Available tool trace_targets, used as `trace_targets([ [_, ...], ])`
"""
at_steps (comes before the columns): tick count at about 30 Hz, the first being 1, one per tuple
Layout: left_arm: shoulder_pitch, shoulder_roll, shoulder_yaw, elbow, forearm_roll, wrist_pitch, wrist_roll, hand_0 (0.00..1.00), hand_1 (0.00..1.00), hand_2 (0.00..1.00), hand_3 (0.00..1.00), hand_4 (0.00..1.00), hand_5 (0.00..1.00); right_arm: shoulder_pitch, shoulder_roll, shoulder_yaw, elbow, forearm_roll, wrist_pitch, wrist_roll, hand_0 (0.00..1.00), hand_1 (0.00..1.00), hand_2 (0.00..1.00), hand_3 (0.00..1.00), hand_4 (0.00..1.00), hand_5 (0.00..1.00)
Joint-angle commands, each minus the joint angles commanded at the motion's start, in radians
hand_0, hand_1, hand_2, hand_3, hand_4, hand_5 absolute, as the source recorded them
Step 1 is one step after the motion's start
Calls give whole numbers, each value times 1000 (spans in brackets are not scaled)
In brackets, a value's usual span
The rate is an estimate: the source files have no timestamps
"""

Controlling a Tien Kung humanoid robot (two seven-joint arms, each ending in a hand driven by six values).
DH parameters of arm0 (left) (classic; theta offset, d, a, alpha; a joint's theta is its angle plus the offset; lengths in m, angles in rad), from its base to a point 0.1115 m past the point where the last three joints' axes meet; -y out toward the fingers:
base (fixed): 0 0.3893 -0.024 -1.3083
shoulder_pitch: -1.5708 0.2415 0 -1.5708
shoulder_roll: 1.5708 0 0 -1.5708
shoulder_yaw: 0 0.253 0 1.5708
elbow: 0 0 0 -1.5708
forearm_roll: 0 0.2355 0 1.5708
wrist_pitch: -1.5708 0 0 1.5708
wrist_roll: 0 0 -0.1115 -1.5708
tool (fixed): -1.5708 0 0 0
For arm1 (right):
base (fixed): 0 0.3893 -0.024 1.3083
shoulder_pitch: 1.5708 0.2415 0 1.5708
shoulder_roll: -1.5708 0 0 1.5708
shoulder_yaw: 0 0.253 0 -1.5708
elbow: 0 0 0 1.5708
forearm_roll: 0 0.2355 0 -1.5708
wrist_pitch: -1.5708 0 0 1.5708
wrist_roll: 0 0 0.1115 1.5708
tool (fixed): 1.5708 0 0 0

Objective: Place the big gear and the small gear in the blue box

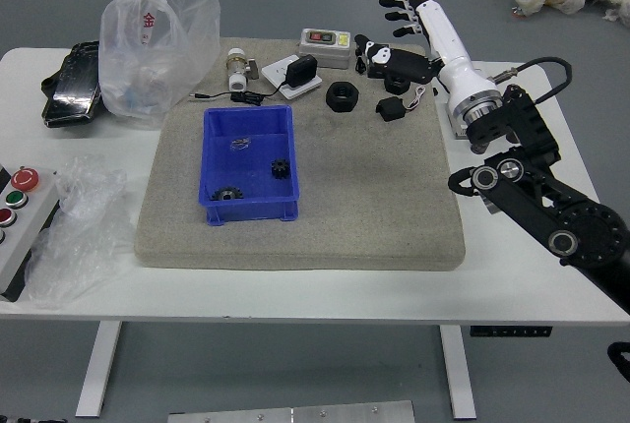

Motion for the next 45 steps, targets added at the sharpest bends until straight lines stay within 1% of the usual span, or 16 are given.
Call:
trace_targets([
  [4,-26,13,-2,3,27,-14,-6,641,548,546,652,656,294,-85,-37,120,40,87,2,78,601,709,744,748,742,331],
  [5,-30,16,4,5,26,-16,-11,641,549,547,652,655,293,-104,-45,146,51,103,4,92,579,694,724,706,739,351],
  [9,-41,23,81,16,-37,-16,-66,641,549,547,652,655,293,-201,-70,265,106,146,11,141,579,694,724,706,739,351],
  [12,-45,24,144,21,-92,-14,-106,642,550,547,652,655,294,-270,-75,343,129,183,20,174,577,686,722,696,739,355],
  [14,-46,22,174,23,-109,-15,-118,642,550,547,652,655,294,-312,-73,389,130,213,29,194,577,686,722,696,739,355],
  [18,-49,19,194,25,-113,-20,-126,642,552,547,651,655,295,-384,-64,468,128,263,43,228,564,669,708,681,741,367],
  [20,-51,18,199,26,-113,-21,-128,642,552,547,651,655,295,-407,-59,492,124,289,49,246,564,669,708,681,741,367],
  [22,-53,18,206,26,-116,-22,-132,642,552,547,651,655,295,-426,-55,508,120,312,53,261,564,669,708,681,741,367],
  [23,-54,19,209,27,-118,-22,-133,642,551,547,651,655,295,-432,-54,512,119,319,55,267,542,637,685,665,740,373],
  [28,-53,18,225,28,-132,-22,-142,642,551,547,651,655,295,-460,-50,531,117,349,63,292,542,637,685,665,740,373],
  [34,-38,19,226,28,-145,-18,-140,642,552,548,651,654,295,-456,-40,515,114,358,69,301,537,631,676,662,737,377],
  [40,-26,17,193,27,-130,-16,-120,642,550,547,650,654,297,-442,-30,495,110,357,71,300,533,624,675,659,737,381],
  [41,-24,16,187,27,-127,-16,-118,642,527,538,649,653,297,-441,-29,494,110,358,71,300,528,606,661,653,731,392],
  [42,-23,16,183,26,-125,-15,-115,642,527,538,649,653,297,-440,-29,491,109,359,71,300,528,606,661,653,731,392],
  [45,-17,15,182,27,-131,-12,-115,642,527,538,649,653,297,-444,-33,483,104,369,72,300,528,606,661,653,731,392],
])
